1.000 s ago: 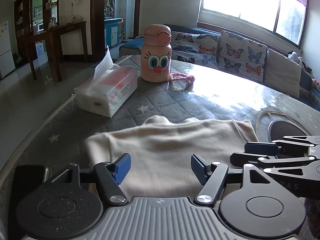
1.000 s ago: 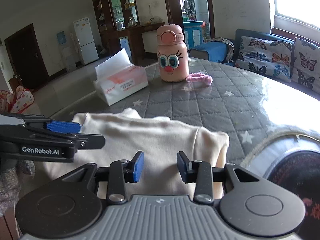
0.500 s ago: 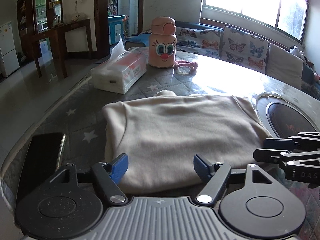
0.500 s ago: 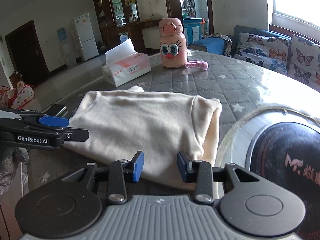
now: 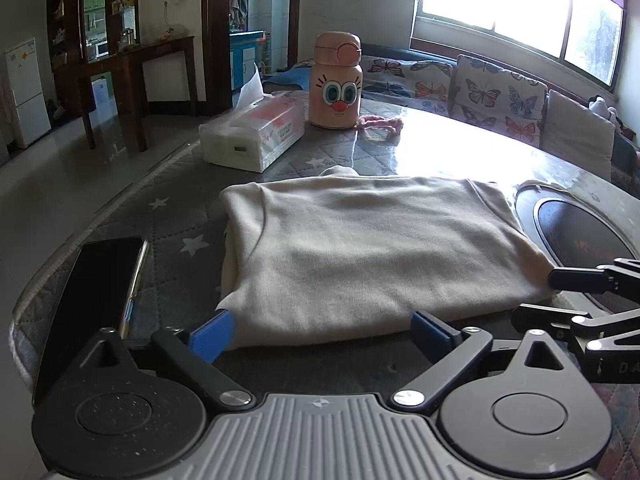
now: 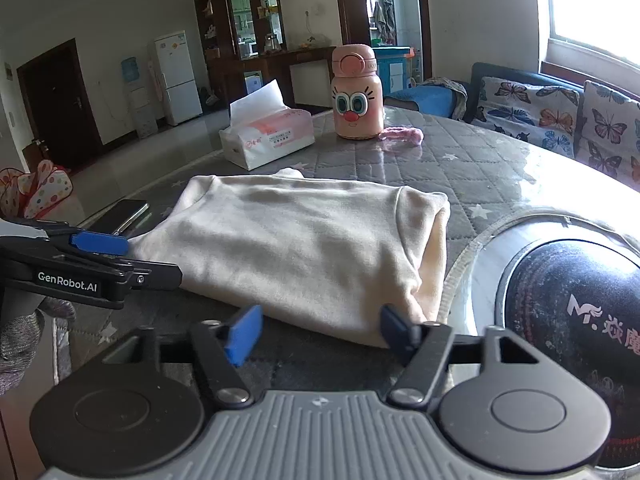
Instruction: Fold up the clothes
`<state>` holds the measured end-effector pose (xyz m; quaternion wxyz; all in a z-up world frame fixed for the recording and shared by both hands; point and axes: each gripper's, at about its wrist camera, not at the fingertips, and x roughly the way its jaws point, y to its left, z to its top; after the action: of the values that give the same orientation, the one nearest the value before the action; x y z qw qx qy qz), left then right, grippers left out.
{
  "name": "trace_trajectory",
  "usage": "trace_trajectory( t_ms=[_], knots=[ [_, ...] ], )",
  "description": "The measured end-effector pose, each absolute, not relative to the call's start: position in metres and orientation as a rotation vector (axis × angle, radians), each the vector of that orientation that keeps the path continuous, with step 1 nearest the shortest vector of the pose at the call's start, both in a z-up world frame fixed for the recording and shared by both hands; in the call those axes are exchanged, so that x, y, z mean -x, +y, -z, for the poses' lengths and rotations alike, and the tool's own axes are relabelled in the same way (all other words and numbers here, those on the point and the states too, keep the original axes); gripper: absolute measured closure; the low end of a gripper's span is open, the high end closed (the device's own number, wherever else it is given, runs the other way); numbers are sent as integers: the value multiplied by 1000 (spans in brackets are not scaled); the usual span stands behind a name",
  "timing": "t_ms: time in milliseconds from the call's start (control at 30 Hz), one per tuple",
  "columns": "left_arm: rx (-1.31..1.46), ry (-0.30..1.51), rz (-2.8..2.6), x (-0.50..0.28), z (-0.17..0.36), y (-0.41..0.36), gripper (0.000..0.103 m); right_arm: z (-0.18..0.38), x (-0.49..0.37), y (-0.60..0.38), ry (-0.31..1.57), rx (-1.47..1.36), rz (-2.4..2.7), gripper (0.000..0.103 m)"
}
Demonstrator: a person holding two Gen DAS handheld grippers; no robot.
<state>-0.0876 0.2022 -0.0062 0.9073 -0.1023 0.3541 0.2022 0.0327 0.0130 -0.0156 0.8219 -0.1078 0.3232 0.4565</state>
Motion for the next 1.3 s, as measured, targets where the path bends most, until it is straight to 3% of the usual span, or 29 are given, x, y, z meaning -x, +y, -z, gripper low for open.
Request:
trace_trajectory(
  t_ms=[67, 700, 1300],
  knots=[
    [208, 728, -416, 91, 6, 200, 1, 15, -30, 12, 683, 234, -969, 20],
    [188, 683, -421, 115, 2, 179, 0, 16, 5, -1, 654, 246, -948, 1],
    [154, 703, -435, 123, 5, 159, 0, 18, 16, -19, 660, 220, -911, 0]
  ],
)
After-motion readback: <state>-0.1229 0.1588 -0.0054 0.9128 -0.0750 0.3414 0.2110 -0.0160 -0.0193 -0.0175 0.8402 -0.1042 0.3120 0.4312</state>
